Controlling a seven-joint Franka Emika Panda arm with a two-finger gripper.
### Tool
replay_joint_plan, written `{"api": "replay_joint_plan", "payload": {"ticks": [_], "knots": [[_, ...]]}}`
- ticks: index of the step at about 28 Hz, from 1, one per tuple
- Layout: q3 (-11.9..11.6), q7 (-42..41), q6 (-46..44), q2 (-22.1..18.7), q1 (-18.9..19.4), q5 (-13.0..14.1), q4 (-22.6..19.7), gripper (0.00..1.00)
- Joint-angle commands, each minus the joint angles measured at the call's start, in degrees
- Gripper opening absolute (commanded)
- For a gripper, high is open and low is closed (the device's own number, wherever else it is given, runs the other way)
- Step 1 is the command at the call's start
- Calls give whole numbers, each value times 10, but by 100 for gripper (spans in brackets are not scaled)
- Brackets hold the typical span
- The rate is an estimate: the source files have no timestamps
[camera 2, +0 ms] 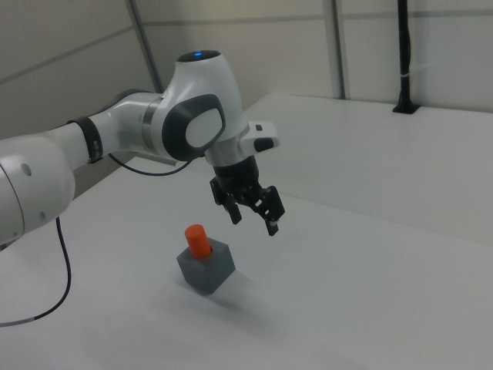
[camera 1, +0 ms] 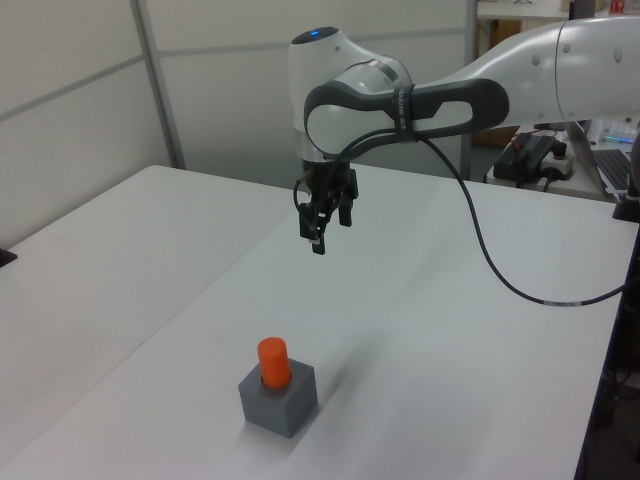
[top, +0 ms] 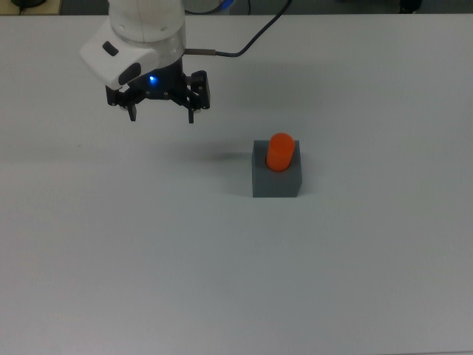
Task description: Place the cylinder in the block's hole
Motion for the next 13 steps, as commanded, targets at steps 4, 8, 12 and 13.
{"api": "replay_joint_plan", "payload": {"ticks": [4,8,12,13], "knots": [[0,-16,-7,2,-1,15,-4,100],[0,-18,-5,3,-2,25,-4,100],[0,-18,-5,4,-2,25,-5,100],[0,-18,-5,5,-1,25,-5,100]]}}
